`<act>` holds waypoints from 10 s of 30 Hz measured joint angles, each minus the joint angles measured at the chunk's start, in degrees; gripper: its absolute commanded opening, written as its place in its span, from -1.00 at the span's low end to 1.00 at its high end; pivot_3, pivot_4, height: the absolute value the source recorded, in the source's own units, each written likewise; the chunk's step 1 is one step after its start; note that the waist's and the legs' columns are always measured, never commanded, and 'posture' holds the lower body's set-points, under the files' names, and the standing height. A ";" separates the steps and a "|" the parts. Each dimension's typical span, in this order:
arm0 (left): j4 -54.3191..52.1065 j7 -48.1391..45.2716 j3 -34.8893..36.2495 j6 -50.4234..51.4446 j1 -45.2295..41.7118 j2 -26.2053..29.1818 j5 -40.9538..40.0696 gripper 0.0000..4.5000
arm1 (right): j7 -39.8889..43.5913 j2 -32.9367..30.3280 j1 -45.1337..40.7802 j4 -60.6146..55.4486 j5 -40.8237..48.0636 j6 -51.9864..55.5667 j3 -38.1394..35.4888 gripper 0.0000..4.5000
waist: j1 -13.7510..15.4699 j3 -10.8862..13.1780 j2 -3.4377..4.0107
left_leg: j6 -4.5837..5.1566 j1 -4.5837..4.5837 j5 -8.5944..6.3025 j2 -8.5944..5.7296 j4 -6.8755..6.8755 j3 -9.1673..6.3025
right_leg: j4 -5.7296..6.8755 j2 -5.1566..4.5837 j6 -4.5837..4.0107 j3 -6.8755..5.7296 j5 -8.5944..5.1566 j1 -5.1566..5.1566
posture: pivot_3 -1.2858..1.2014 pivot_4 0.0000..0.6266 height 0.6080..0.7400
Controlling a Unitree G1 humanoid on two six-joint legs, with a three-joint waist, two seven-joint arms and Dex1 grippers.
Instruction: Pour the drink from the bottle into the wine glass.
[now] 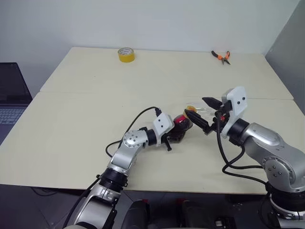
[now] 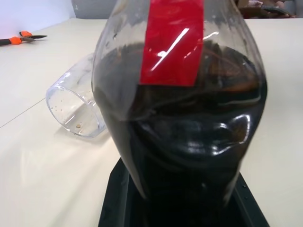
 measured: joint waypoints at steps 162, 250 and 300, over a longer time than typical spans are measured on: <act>-22.69 18.57 12.17 3.48 23.33 10.10 -2.33 0.99 | 5.25 -13.13 11.43 13.56 -54.64 -33.65 12.02 1.00 | 0.07 -0.03 -0.02 | -0.05 0.30 0.02 0.00 -0.05 0.17 | 0.10 -0.02 0.02 0.14 0.01 0.12 | 0.03 -0.52 1.00; -29.40 -8.93 26.16 21.50 12.19 30.07 -30.76 1.00 | 21.21 23.53 -5.75 64.09 -30.72 -64.89 12.76 -0.62 | -1.56 0.05 0.07 | -0.04 0.36 0.01 0.08 -0.08 0.18 | 0.27 -0.01 -0.09 0.16 -0.05 0.05 | 0.03 -0.52 1.00; -30.20 30.02 28.92 6.70 28.20 7.26 -7.42 1.00 | 24.64 -6.41 15.57 -1.38 -0.27 -20.53 -2.79 0.98 | -0.30 0.07 0.03 | -0.01 0.30 -0.02 0.03 -0.08 0.06 | 0.04 -0.01 -0.08 0.05 -0.07 0.21 | 0.03 -0.52 1.00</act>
